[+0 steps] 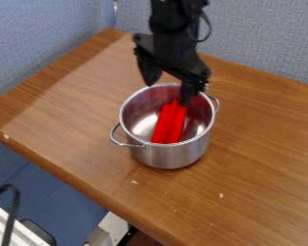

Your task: Move the red object from the metal pot to the table

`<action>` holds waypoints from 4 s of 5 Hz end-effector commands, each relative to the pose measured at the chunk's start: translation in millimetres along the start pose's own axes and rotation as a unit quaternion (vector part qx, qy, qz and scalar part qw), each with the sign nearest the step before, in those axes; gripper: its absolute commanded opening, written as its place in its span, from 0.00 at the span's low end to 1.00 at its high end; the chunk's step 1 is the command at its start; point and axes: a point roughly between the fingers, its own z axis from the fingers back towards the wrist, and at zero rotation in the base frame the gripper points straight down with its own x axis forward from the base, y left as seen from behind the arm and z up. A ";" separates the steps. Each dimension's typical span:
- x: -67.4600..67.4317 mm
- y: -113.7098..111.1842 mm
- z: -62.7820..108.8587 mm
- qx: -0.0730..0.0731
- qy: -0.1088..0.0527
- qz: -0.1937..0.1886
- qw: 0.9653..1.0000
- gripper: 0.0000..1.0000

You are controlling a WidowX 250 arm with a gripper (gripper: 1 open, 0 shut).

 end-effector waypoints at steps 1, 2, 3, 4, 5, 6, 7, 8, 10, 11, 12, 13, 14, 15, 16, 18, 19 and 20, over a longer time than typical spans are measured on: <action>0.5 16.0 0.9 0.003 -0.009 0.028 1.000 1.00; -0.5 21.1 -5.9 -0.012 -0.008 0.053 0.999 1.00; -4.2 18.3 -15.6 -0.032 0.000 0.063 0.998 1.00; -7.0 15.7 -24.3 -0.048 0.006 0.069 0.996 1.00; -8.4 12.5 -33.1 -0.066 0.010 0.072 0.995 1.00; -9.2 8.6 -40.3 -0.083 0.012 0.066 0.994 1.00; -7.9 4.5 -46.1 -0.092 0.012 0.061 0.994 1.00; -7.2 2.3 -51.4 -0.099 0.013 0.057 0.993 1.00; -6.3 0.3 -57.0 -0.101 0.014 0.051 0.993 0.00; -6.1 0.9 -54.8 -0.101 0.014 0.051 0.993 0.00; -5.6 2.0 -49.7 -0.100 0.011 0.052 0.994 0.00; -5.3 3.1 -44.8 -0.099 0.009 0.052 0.994 0.00; -5.1 3.8 -40.0 -0.097 0.006 0.052 0.994 0.00; -4.1 5.8 -32.8 -0.094 -0.001 0.054 0.994 0.00; -1.4 8.8 -20.5 -0.091 -0.015 0.054 0.994 0.00; 3.6 13.4 10.0 -0.089 -0.052 0.066 0.992 0.00; 7.9 14.2 23.7 -0.097 -0.071 0.074 0.990 0.00; 6.7 1.8 34.6 -0.114 -0.081 0.060 0.988 0.00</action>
